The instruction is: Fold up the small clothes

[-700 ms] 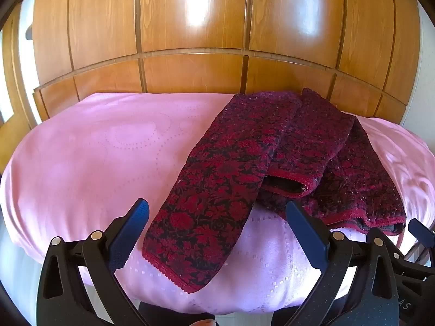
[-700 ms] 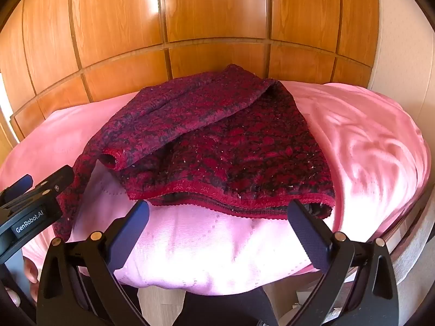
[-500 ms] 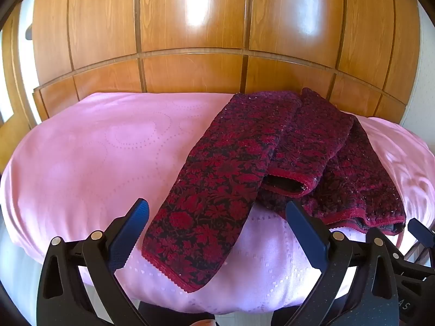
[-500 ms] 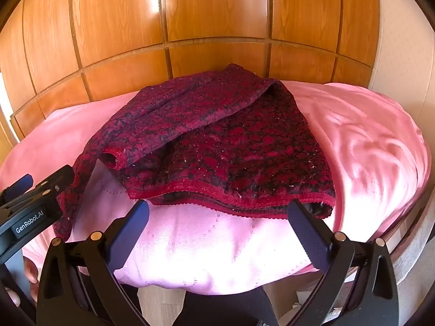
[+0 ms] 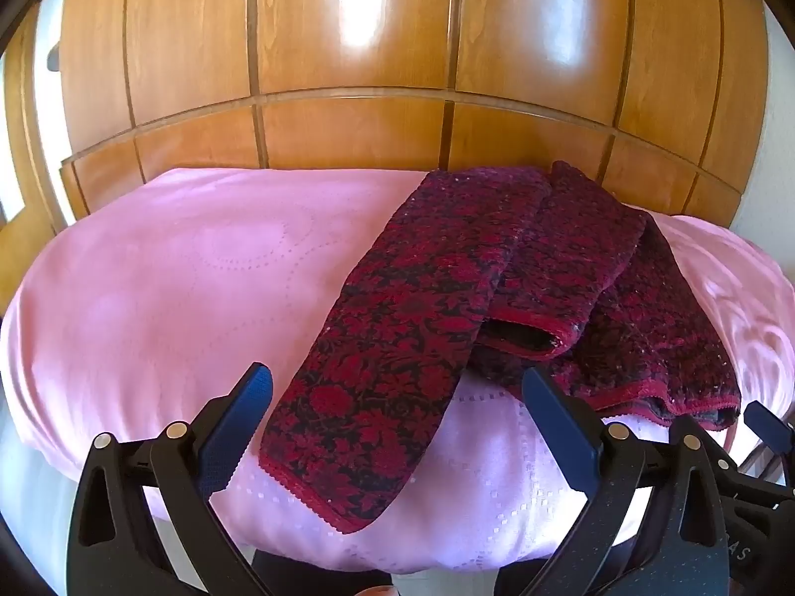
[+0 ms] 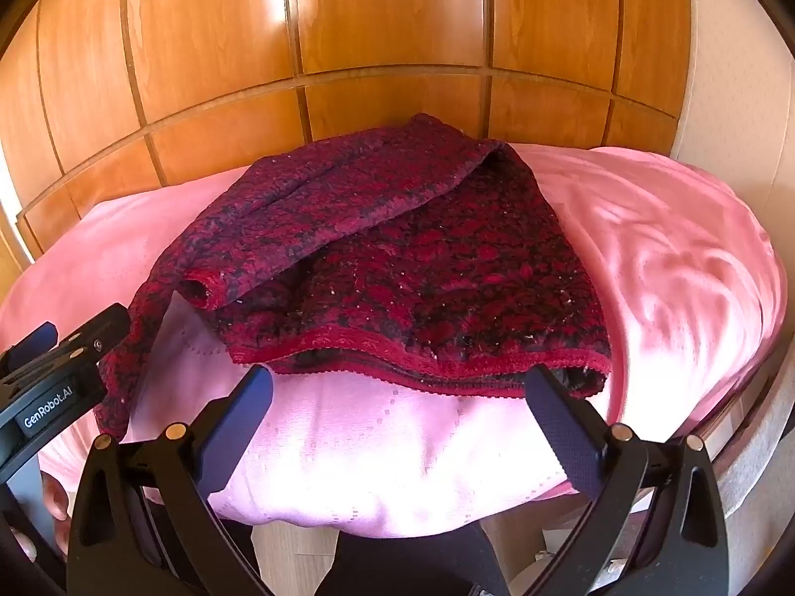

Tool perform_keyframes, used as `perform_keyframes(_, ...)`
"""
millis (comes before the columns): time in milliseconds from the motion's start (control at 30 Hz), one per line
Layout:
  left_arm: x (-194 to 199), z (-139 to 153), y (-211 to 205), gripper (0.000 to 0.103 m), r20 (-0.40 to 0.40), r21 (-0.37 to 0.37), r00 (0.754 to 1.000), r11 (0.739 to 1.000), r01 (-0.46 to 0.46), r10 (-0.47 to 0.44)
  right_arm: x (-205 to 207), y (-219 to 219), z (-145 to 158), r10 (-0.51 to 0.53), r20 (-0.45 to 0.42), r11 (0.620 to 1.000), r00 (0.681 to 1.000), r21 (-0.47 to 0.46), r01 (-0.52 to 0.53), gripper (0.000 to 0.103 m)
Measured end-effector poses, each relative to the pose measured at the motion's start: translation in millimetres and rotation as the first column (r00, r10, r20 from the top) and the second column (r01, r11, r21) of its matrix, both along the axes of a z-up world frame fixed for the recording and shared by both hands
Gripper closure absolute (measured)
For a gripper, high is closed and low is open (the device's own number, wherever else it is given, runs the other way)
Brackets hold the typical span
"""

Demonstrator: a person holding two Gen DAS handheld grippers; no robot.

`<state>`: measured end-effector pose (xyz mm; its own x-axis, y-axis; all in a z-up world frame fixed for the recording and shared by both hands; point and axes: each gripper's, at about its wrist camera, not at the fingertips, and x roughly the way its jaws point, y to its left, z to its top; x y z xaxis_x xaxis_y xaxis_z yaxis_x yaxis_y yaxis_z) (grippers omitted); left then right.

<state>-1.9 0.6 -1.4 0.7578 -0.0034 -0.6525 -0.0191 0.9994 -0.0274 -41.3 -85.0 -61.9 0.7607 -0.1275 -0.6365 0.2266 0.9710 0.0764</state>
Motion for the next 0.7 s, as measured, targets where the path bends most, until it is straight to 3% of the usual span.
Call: perform_keyframes(700,1.4,1.5,-0.7,0.003,-0.003,-0.005,1.0,1.0,-0.009,0.009,4.4,4.7,2.2,0.011,-0.003,1.0,1.0,-0.023,-0.011,0.002)
